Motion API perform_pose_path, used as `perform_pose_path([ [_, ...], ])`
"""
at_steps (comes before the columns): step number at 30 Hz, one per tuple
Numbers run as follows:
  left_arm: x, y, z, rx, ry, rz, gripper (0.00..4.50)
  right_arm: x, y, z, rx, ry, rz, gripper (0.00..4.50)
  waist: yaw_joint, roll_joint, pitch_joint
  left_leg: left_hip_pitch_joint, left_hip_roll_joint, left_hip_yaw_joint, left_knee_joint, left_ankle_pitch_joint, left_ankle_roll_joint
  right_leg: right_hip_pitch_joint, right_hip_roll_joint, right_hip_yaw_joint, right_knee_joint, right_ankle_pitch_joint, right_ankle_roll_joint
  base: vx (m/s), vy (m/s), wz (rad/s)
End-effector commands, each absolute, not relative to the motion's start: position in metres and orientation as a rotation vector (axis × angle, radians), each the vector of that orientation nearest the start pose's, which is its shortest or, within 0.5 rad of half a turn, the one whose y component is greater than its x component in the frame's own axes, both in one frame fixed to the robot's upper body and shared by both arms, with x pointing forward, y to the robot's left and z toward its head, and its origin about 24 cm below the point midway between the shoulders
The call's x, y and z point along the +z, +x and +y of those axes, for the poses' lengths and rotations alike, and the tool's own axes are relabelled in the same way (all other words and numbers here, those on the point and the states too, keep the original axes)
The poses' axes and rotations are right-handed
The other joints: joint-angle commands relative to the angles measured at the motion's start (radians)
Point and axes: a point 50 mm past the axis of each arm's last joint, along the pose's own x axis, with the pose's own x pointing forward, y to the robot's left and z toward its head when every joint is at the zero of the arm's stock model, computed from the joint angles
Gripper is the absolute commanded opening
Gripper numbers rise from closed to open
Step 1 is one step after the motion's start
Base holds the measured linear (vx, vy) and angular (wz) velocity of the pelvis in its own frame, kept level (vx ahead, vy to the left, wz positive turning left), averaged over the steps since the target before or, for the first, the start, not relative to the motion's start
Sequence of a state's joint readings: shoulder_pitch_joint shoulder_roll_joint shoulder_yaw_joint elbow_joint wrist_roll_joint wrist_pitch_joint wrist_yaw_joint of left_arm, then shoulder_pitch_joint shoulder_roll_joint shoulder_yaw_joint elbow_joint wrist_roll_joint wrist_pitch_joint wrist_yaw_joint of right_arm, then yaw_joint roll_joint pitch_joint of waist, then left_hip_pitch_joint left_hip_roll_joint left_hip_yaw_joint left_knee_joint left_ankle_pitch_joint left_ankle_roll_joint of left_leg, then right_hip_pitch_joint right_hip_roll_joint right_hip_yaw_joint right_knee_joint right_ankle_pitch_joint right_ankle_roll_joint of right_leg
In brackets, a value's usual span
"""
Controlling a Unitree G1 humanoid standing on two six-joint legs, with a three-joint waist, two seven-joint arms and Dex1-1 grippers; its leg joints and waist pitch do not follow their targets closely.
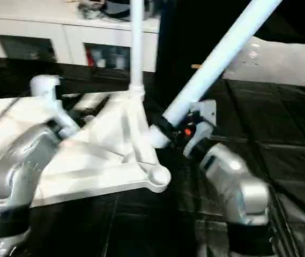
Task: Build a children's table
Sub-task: Insert table leg to table base
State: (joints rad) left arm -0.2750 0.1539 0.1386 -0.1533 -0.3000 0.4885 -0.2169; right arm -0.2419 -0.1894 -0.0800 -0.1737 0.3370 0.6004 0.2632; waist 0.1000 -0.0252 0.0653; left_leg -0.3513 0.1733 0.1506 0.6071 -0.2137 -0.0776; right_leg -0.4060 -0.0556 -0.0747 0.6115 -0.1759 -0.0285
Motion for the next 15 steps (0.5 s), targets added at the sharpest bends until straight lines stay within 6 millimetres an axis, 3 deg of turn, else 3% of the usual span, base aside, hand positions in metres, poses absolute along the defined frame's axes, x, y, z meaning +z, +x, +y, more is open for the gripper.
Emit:
perform_pose_path([
  [1, 0.128, 0.295, 0.169, -0.211, -0.134, -0.031, 3.99, 0.099, 0.288, -0.166, 0.264, 0.099, 0.168, 1.88, -0.003, 0.005, -0.071, -0.002, 0.040, -0.007, -0.072, -0.108, -0.013, 0.055, -0.074, 0.054, -0.085, -0.299, -0.059, 0.000, 0.000, 0.00],
  [4, 0.128, 0.292, 0.171, -0.181, -0.117, -0.030, 3.99, 0.098, 0.287, -0.168, 0.251, 0.052, 0.171, 1.88, -0.002, 0.004, -0.068, -0.005, 0.041, -0.008, -0.074, -0.121, -0.005, 0.057, -0.074, 0.054, -0.081, -0.280, -0.064, 0.000, 0.000, 0.00],
  [6, 0.128, 0.292, 0.170, -0.175, -0.128, -0.030, 3.99, 0.099, 0.288, -0.168, 0.243, 0.053, 0.169, 1.88, -0.005, 0.002, -0.065, -0.006, 0.036, -0.006, -0.073, -0.136, 0.006, 0.057, -0.074, 0.053, -0.088, -0.325, -0.050, 0.000, 0.000, 0.00],
  [7, 0.128, 0.291, 0.169, -0.165, -0.126, -0.033, 3.99, 0.102, 0.291, -0.167, 0.219, 0.041, 0.156, 1.88, -0.005, 0.008, -0.065, -0.006, 0.035, -0.008, -0.073, -0.138, 0.005, 0.056, -0.075, 0.053, -0.088, -0.336, -0.046, 0.000, 0.000, 0.00],
  [11, 0.122, 0.291, 0.165, -0.138, -0.126, -0.013, 3.99, 0.109, 0.294, -0.160, 0.224, 0.037, 0.078, 1.88, -0.014, 0.003, -0.067, -0.007, 0.037, -0.010, -0.073, -0.147, 0.005, 0.054, -0.074, 0.050, -0.092, -0.354, -0.027, 0.000, 0.000, 0.00],
  [14, 0.122, 0.290, 0.160, -0.164, -0.098, -0.012, 3.99, 0.105, 0.293, -0.159, 0.231, 0.096, 0.101, 1.88, -0.013, -0.001, -0.068, -0.007, 0.037, -0.009, -0.072, -0.135, 0.015, 0.054, -0.073, 0.052, -0.088, -0.326, -0.038, 0.000, 0.000, 0.00],
  [15, 0.122, 0.290, 0.160, -0.164, -0.096, -0.012, 3.99, 0.105, 0.293, -0.159, 0.231, 0.095, 0.102, 1.88, -0.012, 0.003, -0.068, -0.007, 0.038, -0.010, -0.073, -0.129, 0.017, 0.053, -0.073, 0.052, -0.085, -0.311, -0.043, 0.000, 0.000, 0.00],
])
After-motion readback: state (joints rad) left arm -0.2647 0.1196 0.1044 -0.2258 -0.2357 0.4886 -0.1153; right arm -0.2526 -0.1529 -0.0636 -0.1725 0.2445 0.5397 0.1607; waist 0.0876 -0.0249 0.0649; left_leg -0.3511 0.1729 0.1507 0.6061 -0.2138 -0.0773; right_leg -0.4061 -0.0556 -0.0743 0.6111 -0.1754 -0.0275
